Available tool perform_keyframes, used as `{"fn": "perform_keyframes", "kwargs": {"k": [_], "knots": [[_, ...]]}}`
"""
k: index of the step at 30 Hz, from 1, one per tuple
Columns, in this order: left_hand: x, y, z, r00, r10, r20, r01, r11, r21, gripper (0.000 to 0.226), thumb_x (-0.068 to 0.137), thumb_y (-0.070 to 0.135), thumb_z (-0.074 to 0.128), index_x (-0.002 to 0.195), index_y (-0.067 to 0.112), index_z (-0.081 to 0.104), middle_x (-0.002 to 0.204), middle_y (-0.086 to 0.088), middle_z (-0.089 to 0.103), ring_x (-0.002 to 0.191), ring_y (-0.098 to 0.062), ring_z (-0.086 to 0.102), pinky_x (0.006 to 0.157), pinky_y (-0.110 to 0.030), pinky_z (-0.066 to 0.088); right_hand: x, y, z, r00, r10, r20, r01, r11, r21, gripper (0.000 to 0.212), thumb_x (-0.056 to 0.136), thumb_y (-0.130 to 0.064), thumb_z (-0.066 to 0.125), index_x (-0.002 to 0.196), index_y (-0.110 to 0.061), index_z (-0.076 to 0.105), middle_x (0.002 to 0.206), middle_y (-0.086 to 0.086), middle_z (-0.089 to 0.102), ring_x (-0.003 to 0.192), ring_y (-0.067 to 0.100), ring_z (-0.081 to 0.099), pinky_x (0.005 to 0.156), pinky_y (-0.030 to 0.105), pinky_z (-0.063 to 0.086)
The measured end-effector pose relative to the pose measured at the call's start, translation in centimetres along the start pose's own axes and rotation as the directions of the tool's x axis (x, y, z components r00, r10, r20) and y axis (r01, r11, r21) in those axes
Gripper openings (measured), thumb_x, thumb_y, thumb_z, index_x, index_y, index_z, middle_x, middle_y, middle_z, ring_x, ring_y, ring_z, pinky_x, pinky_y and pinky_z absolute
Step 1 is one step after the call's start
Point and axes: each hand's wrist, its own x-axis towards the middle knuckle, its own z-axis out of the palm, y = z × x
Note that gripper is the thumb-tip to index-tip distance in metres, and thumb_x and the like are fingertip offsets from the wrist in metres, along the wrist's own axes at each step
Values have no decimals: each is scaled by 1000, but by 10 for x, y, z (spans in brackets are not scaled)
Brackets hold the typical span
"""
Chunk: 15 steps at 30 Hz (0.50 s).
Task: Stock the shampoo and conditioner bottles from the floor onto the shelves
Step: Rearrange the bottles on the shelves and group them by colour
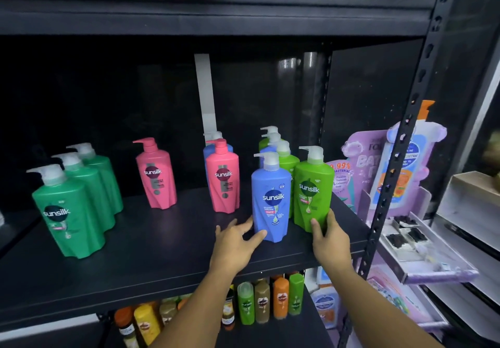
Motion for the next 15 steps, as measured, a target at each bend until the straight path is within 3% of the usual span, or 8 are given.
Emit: {"fn": "perform_keyframes", "kwargs": {"k": [3,7,12,15], "knots": [[-4,7,-2,1000,-20,24,19,998,63,58,99,62,49,153,41,45,159,-7,44,157,-21,14,129,-48,-1,-11,-6,-1,996,-38,-76,44,996,78,42,100,-24,61,138,-8,51,124,9,64,114,31,60,89,35,47],[-1,8,-3,999,11,51,-17,991,130,51,104,57,44,151,38,48,150,4,56,154,-22,24,128,-51,0,-34,-5,1,971,-201,-130,200,980,-20,48,96,-18,65,140,-7,48,131,8,52,124,25,48,105,42,43],[0,9,0,998,21,59,-35,971,238,48,107,53,36,149,36,51,149,16,55,153,-22,28,126,-54,3,-49,-4,13,920,-385,78,393,903,-176,34,96,-30,65,127,-15,62,118,-5,64,111,18,54,97,35,44],[1,11,-2,992,26,120,-59,959,278,49,107,52,34,154,39,43,157,18,45,155,-22,21,126,-57,0,-51,-9,19,911,-392,130,410,895,-176,33,97,-32,64,126,-17,63,117,-8,67,108,16,56,96,36,46]]}}
